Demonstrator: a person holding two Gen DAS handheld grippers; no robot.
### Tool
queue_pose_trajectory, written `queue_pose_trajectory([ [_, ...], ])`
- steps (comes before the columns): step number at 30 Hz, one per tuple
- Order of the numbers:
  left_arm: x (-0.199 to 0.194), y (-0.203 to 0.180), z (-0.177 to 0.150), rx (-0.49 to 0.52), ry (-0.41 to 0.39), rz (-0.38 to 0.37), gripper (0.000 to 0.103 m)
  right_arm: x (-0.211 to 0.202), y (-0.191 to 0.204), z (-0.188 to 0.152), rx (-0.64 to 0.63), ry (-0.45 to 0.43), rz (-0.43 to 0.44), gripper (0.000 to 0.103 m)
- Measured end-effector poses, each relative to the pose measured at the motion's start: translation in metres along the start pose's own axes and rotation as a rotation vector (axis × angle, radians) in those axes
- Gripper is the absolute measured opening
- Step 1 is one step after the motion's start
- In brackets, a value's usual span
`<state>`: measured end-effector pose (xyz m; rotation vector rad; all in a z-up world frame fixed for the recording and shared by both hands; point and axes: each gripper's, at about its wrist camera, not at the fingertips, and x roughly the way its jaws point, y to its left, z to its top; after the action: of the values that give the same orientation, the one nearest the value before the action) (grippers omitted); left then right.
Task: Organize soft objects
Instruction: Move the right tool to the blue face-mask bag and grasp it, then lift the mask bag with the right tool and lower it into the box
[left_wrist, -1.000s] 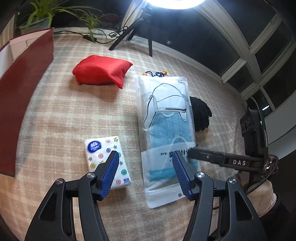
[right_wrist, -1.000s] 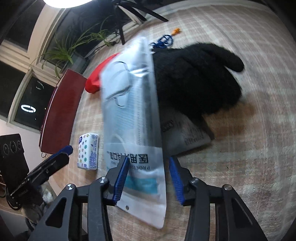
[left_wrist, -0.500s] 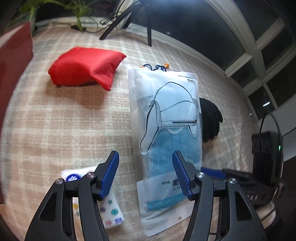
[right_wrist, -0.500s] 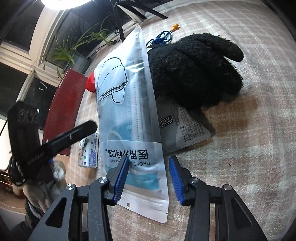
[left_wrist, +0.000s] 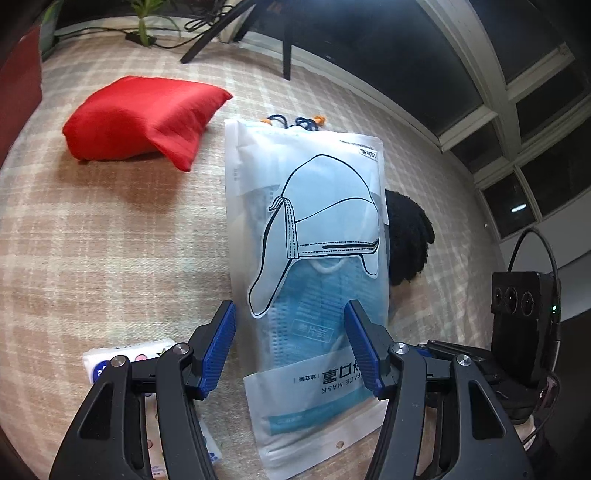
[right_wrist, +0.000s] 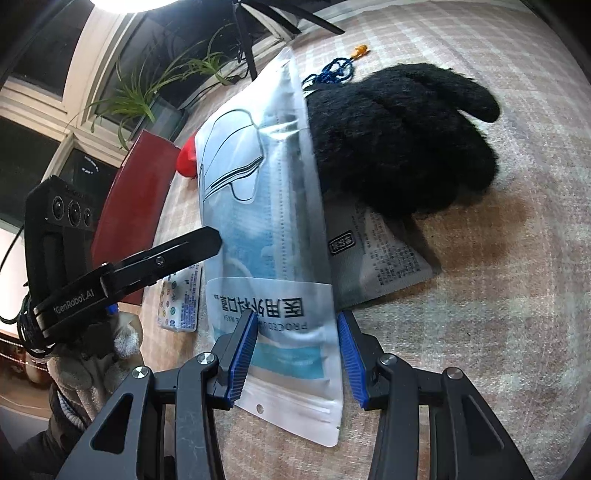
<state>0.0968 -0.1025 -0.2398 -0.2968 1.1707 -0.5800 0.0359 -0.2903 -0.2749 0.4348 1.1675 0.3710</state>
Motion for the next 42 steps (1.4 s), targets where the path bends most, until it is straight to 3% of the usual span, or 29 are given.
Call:
queue_pose_trajectory([
  [23, 0.003, -0.004, -0.002, 0.007, 0.000, -0.009, 0.059, 0.007, 0.021, 0.005, -0.097, 0.019, -0.038, 0.046],
  [42, -0.037, -0.009, 0.008, 0.023, -0.089, 0.019, 0.059, -0.011, 0.053, 0.010, -0.128, -0.029, -0.007, 0.044],
])
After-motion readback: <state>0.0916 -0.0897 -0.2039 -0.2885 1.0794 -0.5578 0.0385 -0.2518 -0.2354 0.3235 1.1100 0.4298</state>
